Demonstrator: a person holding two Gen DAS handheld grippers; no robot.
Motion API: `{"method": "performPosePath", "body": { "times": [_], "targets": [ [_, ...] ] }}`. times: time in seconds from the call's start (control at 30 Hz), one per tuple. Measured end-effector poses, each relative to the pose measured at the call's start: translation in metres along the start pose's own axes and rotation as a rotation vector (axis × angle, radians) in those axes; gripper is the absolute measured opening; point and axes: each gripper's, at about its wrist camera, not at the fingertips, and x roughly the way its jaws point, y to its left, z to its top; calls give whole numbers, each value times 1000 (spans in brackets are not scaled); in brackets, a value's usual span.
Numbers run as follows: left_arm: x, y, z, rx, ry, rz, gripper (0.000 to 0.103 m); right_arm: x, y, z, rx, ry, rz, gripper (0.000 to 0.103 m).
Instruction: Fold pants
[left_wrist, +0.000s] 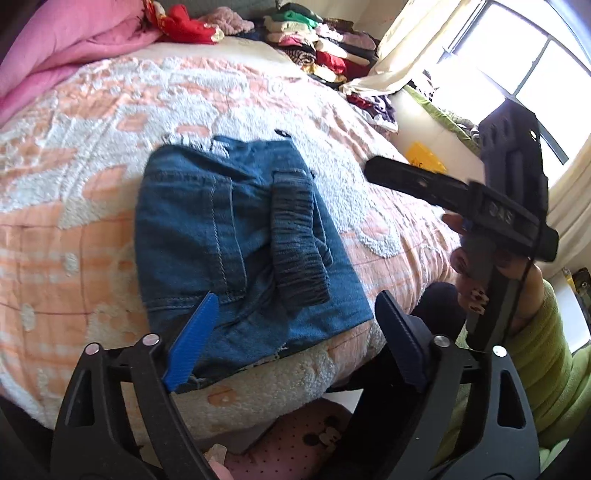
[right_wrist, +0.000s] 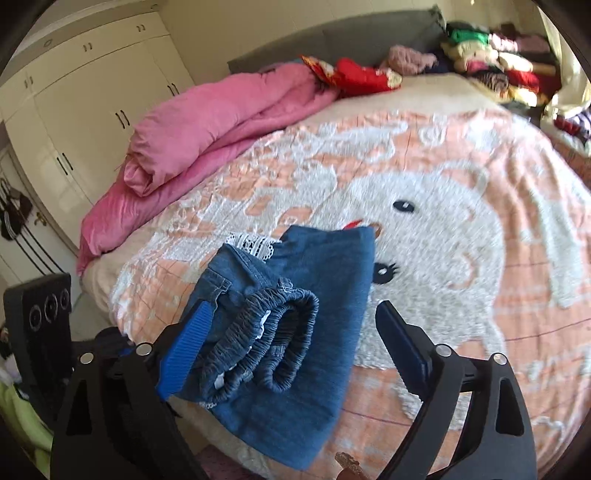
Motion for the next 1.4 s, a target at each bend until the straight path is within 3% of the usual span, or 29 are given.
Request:
{"method": "performPosePath", "body": {
  "times": [0.2, 0.33, 0.43, 0.47, 0.53, 0.6, 0.67, 0.7, 0.83, 0.93, 1.1, 1.17, 1.23, 1.3, 1.4],
  "targets": [
    [-12, 9, 6, -6, -35, 43, 86, -22, 9, -10, -78, -36, -48, 94],
    [-18, 33, 15, -51, -59, 89, 86, -29, 25, -30, -191, -11, -83, 94],
    [-20, 52, 26, -98, -66, 131, 86, -27, 46, -45, -289, 20, -61, 94],
    [-21, 58, 30, -110, -69, 135, 83, -26, 56, -52, -331, 37, -33, 94],
    [-20, 64, 37, -113, -76, 140, 65, -21, 75, -60, -394, 62, 17, 94],
    [-17, 69, 44, -119, -73, 123, 37, -15, 93, -68, -456, 86, 59, 93],
    [-9, 72, 50, -133, -44, 90, 24, -5, 110, -75, -528, 112, 94, 85],
    [-6, 72, 52, -133, -36, 77, 20, -1, 116, -77, -553, 124, 99, 75],
    [11, 70, 59, -110, -8, 77, 20, 24, 136, -86, -653, 183, 105, 52],
    [24, 67, 61, -90, 23, 81, 20, 37, 145, -87, -695, 198, 118, 46],
    [39, 69, 60, -93, 49, 94, 20, 61, 154, -84, -773, 206, 82, 46],
    [42, 69, 60, -95, 50, 99, 20, 73, 152, -83, -781, 222, 81, 35],
    [43, 70, 60, -97, 50, 99, 20, 81, 148, -83, -759, 263, 138, 18],
    [43, 71, 60, -99, 51, 98, 20, 74, 146, -80, -730, 276, 190, 8],
    [45, 71, 60, -99, 49, 96, 20, 55, 148, -85, -780, 262, 209, 6]
  ]
}}
